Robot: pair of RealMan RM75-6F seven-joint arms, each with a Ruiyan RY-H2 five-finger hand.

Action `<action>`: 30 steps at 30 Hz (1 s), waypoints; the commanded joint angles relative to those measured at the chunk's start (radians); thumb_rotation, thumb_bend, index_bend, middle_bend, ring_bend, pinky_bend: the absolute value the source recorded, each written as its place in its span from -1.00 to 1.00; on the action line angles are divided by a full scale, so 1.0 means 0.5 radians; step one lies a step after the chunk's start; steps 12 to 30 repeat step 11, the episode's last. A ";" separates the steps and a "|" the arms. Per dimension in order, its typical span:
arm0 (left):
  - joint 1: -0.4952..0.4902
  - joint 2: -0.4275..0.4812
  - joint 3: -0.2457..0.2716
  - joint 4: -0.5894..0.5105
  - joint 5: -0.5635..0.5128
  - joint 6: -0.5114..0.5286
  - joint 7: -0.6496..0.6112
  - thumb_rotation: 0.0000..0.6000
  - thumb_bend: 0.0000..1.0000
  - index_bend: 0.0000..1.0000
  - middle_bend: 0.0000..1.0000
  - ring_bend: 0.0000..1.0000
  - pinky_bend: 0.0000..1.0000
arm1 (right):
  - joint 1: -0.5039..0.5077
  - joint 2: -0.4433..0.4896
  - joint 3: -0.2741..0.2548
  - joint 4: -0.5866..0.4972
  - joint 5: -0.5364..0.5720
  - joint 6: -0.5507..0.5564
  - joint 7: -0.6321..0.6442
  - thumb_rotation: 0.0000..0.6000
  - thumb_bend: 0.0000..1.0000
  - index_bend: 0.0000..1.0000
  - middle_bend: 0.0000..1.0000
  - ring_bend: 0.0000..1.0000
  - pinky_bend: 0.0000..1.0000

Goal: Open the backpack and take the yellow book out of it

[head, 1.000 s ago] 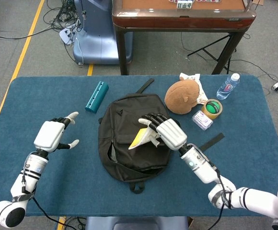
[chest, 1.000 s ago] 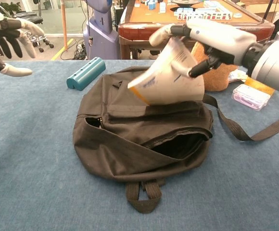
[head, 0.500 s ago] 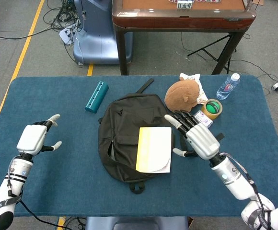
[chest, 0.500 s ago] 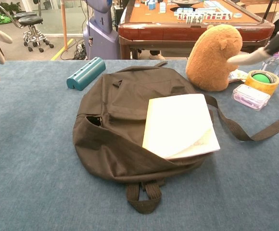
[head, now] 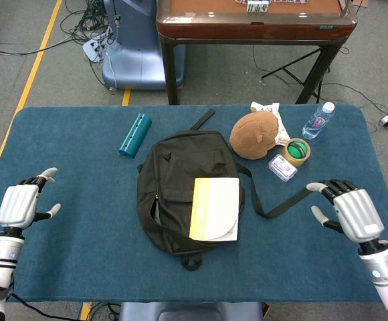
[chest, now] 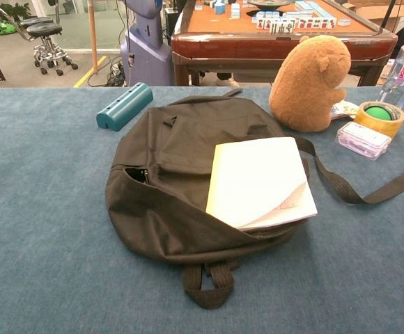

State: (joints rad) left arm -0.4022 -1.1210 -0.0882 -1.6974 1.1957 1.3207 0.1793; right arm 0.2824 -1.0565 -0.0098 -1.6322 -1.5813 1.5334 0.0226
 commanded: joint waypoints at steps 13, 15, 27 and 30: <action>0.283 -0.075 0.151 -0.028 0.268 0.325 0.105 1.00 -0.50 -0.54 -0.32 -0.31 -0.33 | -0.353 -0.029 -0.067 0.150 0.200 0.121 0.124 1.00 -0.29 -0.31 -0.21 -0.27 -0.17; 0.283 -0.075 0.151 -0.028 0.268 0.325 0.105 1.00 -0.50 -0.54 -0.32 -0.31 -0.33 | -0.353 -0.029 -0.067 0.150 0.200 0.121 0.124 1.00 -0.29 -0.31 -0.21 -0.27 -0.17; 0.283 -0.075 0.151 -0.028 0.268 0.325 0.105 1.00 -0.50 -0.54 -0.32 -0.31 -0.33 | -0.353 -0.029 -0.067 0.150 0.200 0.121 0.124 1.00 -0.29 -0.31 -0.21 -0.27 -0.17; 0.283 -0.075 0.151 -0.028 0.268 0.325 0.105 1.00 -0.50 -0.54 -0.32 -0.31 -0.33 | -0.353 -0.029 -0.067 0.150 0.200 0.121 0.124 1.00 -0.29 -0.31 -0.21 -0.27 -0.17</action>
